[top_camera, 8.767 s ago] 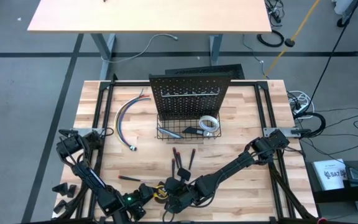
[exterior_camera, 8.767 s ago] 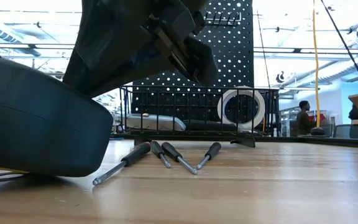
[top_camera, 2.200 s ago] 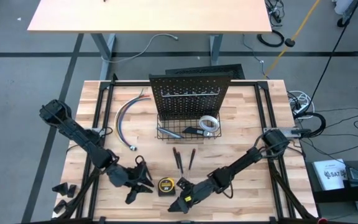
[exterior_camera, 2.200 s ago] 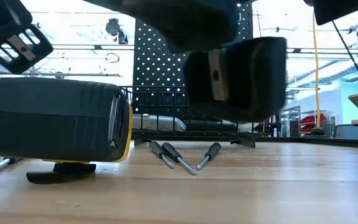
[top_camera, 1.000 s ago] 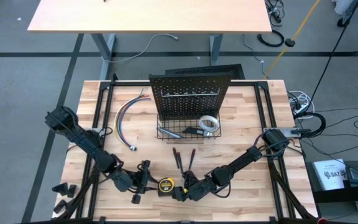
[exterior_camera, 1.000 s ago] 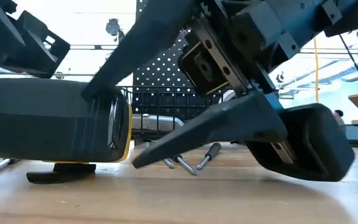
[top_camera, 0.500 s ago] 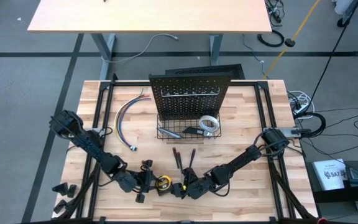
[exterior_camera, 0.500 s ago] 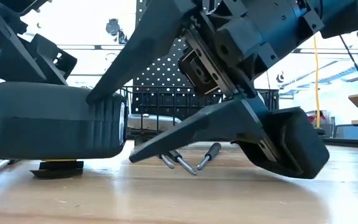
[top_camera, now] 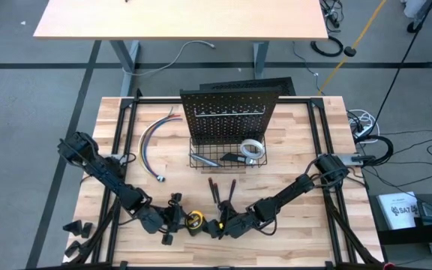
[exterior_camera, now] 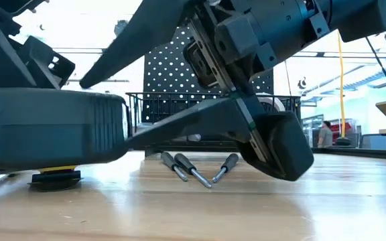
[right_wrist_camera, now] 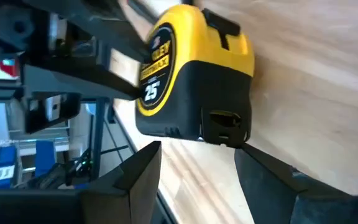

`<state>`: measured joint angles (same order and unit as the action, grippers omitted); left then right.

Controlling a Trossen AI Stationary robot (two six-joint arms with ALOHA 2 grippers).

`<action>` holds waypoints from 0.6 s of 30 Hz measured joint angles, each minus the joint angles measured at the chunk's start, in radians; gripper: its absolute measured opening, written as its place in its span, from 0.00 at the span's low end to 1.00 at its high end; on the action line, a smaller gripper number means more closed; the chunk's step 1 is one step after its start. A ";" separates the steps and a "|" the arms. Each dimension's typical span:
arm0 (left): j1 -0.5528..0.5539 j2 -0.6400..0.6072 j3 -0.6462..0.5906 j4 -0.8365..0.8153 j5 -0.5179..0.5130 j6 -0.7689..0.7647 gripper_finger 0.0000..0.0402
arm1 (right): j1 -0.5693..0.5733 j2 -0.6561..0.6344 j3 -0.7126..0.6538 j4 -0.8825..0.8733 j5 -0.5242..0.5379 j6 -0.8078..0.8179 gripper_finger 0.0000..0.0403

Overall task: Hang tools onto peg board
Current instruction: Hang the tape measure onto the wire basket on the pegboard

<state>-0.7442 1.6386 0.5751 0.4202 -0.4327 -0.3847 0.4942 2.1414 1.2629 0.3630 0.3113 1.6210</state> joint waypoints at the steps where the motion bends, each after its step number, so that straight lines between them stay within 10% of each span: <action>1: -0.004 0.000 0.000 -0.002 0.000 -0.001 0.31 | 0.000 0.000 0.000 -0.002 0.002 0.000 0.49; 18: -0.044 0.002 0.000 -0.052 -0.007 -0.082 0.31 | 0.010 -0.003 0.004 -0.001 0.116 0.074 0.49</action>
<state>-0.7887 1.6405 0.5751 0.3679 -0.4400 -0.4667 0.5039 2.1380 1.2667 0.3623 0.4271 1.6947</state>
